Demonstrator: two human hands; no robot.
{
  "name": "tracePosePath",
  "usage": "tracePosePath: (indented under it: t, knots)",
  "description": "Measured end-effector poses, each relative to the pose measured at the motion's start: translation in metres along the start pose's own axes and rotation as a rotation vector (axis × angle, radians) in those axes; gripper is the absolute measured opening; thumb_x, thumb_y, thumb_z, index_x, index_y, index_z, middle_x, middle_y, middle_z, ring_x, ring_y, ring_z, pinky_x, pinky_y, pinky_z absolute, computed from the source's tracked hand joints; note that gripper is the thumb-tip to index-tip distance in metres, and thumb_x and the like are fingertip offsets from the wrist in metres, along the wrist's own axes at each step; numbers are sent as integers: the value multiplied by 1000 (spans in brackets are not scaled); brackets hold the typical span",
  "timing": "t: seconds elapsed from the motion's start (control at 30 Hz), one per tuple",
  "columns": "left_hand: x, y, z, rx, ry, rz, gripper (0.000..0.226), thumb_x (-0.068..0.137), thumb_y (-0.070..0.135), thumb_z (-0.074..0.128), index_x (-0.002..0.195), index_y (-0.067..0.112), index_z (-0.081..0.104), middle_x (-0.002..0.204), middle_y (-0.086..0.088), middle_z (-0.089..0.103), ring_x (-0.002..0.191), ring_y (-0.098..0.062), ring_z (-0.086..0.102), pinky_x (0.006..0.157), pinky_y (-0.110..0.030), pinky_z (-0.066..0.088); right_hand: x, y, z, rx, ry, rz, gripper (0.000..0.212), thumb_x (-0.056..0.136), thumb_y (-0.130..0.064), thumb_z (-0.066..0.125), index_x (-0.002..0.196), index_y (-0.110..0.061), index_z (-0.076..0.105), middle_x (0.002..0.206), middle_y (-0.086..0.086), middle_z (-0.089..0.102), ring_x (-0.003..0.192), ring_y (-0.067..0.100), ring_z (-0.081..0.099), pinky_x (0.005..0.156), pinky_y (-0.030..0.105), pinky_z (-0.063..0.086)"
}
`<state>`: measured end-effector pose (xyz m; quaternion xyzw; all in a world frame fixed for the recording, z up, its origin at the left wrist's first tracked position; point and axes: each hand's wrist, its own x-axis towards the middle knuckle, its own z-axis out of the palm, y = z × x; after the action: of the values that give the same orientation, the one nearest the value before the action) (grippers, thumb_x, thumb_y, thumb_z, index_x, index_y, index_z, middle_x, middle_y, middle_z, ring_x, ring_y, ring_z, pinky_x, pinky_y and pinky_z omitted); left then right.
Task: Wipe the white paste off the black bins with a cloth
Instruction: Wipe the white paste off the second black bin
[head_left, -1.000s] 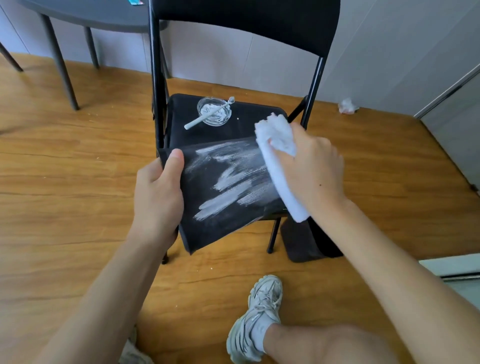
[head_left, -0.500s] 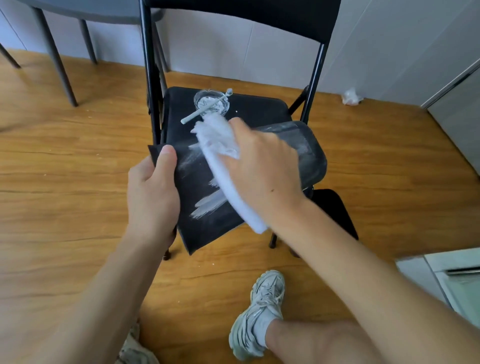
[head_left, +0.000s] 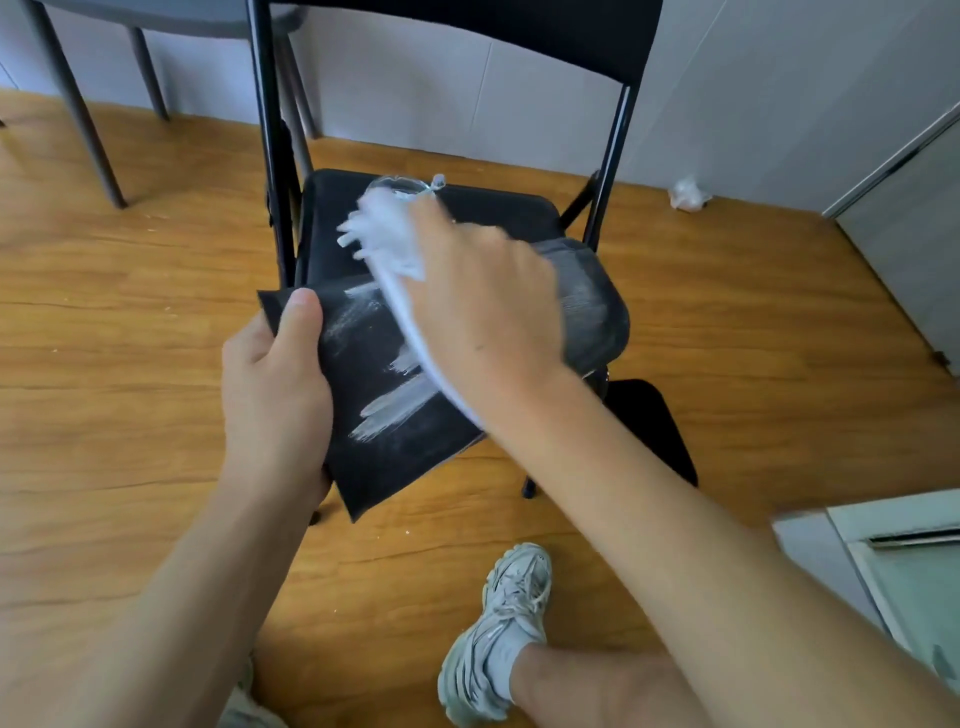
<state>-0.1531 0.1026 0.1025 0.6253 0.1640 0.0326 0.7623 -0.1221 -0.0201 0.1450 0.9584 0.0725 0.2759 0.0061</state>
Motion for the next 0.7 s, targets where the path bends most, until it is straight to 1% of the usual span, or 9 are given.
tracePosePath:
  t: [0.07,0.13,0.23,0.33,0.4,0.43,0.5,0.63,0.7]
  knots:
    - [-1,-2,-4,-6,5,7,39,99,30,47,62,16,52,62,3,48,66,-17,48,64,-36,40,-2,-11,-3,62,-72,-78,21,91,-31,54,106,-17,58,70,-2,61,56,22,49,48,29,24]
    - [-3,0,-5,-4,-15,14,38,97,32,49,72,2,46,72,-5,42,69,-21,42,65,-40,36,0,2,-8,145,-150,-36,20,94,-28,47,110,-16,53,69,-5,50,60,20,45,52,31,28]
    - [-7,3,0,-6,-37,19,37,99,32,49,67,13,54,69,0,53,71,-19,53,67,-38,45,0,31,-23,98,-89,5,14,93,-30,51,102,-19,53,64,-9,39,55,18,40,45,28,21]
    - [-8,3,0,-29,-13,5,34,100,31,49,70,20,62,71,5,62,74,-18,60,72,-38,49,14,68,-47,-118,45,102,21,93,-34,53,102,-16,55,73,-2,46,54,23,39,46,25,13]
    - [-8,1,0,-31,5,-3,33,99,33,50,71,20,61,76,1,62,78,-20,59,73,-40,50,24,95,-57,-200,24,200,35,94,-40,50,116,-14,51,93,8,60,78,36,57,56,28,25]
    - [-8,1,1,-24,7,0,33,98,35,51,71,20,62,78,0,62,79,-22,60,74,-43,51,25,103,-56,-220,-7,231,40,93,-42,51,120,-14,49,104,11,62,90,39,59,63,32,30]
    - [-11,0,4,-14,-4,13,34,93,41,51,71,17,63,79,-1,64,80,-23,61,79,-53,54,13,99,-43,-220,-83,246,43,90,-42,57,120,-13,47,111,11,61,96,38,59,66,35,30]
    - [-17,-1,10,13,-17,43,38,90,44,48,76,10,59,80,-1,62,80,-21,59,86,-59,51,-24,54,-24,57,-135,238,45,82,-53,64,106,-17,51,90,-2,65,71,20,61,53,28,37]
    - [-16,0,10,15,-10,32,38,91,43,48,75,11,59,80,-2,63,80,-22,60,86,-57,52,-36,26,-28,246,-92,241,46,80,-61,61,97,-18,55,78,-8,64,60,8,55,47,18,39]
